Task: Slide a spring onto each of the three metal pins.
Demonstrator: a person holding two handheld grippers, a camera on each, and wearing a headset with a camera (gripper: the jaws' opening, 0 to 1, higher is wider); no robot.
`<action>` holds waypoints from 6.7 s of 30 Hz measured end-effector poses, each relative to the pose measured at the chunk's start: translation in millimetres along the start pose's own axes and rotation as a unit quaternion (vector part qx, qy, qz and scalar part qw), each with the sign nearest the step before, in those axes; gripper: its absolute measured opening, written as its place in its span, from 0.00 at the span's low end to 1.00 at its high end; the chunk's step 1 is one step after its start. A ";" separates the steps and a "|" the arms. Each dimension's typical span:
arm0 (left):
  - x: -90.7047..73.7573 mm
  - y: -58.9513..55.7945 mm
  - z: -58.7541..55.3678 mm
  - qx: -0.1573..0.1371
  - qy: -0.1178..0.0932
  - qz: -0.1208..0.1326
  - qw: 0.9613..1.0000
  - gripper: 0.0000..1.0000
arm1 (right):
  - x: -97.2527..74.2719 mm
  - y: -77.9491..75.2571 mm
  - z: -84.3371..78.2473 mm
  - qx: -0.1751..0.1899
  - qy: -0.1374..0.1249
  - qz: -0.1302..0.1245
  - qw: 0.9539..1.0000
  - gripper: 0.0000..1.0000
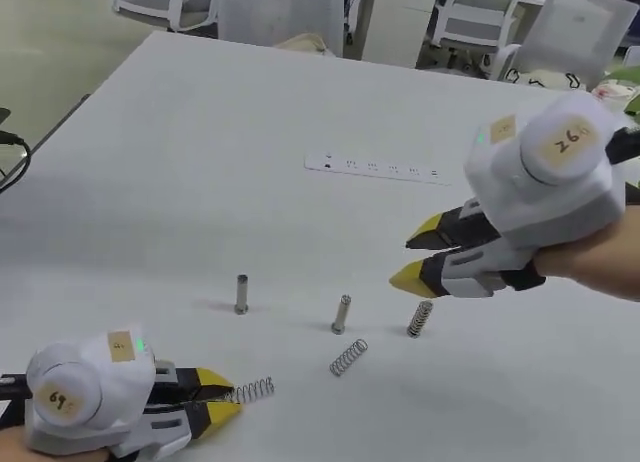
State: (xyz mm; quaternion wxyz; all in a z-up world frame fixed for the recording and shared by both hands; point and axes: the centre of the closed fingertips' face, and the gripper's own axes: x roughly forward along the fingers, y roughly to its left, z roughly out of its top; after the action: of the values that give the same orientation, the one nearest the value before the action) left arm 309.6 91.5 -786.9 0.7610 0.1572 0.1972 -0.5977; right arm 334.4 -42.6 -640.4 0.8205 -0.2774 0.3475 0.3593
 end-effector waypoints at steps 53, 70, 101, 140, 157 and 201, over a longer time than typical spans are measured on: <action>-44.8 -52.8 113.9 0.100 -0.116 -0.030 0.988 0.02 | 33.5 123.9 14.1 -0.035 -0.021 0.206 0.978 0.18; -43.6 -53.7 116.9 0.096 -0.121 -0.032 0.987 0.02 | 25.4 128.3 23.4 -0.041 -0.031 0.211 0.976 0.09; -34.5 -60.1 113.2 0.078 -0.131 -0.035 0.988 0.03 | 20.8 137.1 38.9 -0.098 0.023 0.210 0.973 0.08; -56.5 -27.5 80.7 0.014 -0.127 0.033 0.991 0.31 | 13.4 37.4 8.9 -0.082 0.102 0.112 0.985 0.08; -63.3 -24.6 71.3 -0.005 -0.127 0.048 0.991 0.35 | 45.1 9.2 6.5 -0.079 0.127 0.097 0.984 0.08; -65.2 -12.3 60.9 -0.056 -0.133 0.069 0.987 0.81 | 82.1 3.1 -14.9 -0.074 0.174 0.123 0.974 0.08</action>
State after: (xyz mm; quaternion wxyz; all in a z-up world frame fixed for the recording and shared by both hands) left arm 290.9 114.9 -702.0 0.8274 0.0461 0.1162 -0.5474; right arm 367.5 -18.7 -713.2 0.6743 -0.3506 0.4891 0.4280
